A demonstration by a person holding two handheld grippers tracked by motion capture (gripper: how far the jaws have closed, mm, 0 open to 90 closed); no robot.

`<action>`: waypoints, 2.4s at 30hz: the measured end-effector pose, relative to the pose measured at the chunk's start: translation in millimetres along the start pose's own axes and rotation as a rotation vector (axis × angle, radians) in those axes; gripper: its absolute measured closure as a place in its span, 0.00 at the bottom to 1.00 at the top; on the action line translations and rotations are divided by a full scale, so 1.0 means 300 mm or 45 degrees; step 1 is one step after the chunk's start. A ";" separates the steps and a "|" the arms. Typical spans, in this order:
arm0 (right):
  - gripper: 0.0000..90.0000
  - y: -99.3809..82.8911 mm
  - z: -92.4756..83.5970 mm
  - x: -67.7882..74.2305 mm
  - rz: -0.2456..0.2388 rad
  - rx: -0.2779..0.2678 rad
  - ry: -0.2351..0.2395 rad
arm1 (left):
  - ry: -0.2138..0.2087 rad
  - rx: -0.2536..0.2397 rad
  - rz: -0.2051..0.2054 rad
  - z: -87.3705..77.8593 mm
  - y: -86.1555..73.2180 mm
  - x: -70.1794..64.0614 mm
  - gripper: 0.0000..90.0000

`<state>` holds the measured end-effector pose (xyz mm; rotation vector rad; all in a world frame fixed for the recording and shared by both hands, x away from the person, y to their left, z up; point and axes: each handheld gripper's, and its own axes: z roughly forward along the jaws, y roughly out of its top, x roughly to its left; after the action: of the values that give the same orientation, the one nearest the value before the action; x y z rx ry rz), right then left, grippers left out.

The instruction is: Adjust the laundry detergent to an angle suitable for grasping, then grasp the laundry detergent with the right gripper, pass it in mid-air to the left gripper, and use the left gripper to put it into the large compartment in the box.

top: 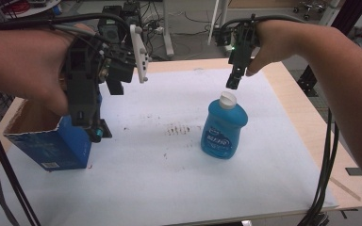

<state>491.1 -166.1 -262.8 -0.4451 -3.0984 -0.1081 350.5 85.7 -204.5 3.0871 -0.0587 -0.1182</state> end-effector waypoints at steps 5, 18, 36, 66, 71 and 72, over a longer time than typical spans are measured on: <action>0.02 -0.004 -0.008 0.002 0.004 -0.007 -0.008 | 0.002 0.004 -0.008 0.004 -0.004 0.001 0.02; 0.02 -0.011 -0.019 0.016 0.017 0.006 -0.035 | 0.017 0.008 -0.016 0.002 0.004 0.001 0.02; 0.02 -0.031 -0.024 0.013 0.020 -0.047 -0.062 | 0.010 0.026 -0.010 0.018 0.008 -0.006 0.02; 0.02 -0.323 -0.019 0.122 0.201 -0.418 -0.068 | 0.035 0.028 -0.011 0.025 0.008 -0.012 0.02; 0.02 -0.356 -0.006 0.141 0.240 -0.501 -0.063 | 0.040 0.027 -0.005 0.024 0.004 -0.013 0.02; 0.02 -0.379 0.003 0.153 0.266 -0.575 -0.060 | 0.039 0.027 -0.008 0.024 0.002 -0.014 0.02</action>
<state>415.2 -261.9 -270.3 -0.7832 -3.0316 -0.8115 345.8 85.0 -211.2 3.1095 -0.0496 -0.0707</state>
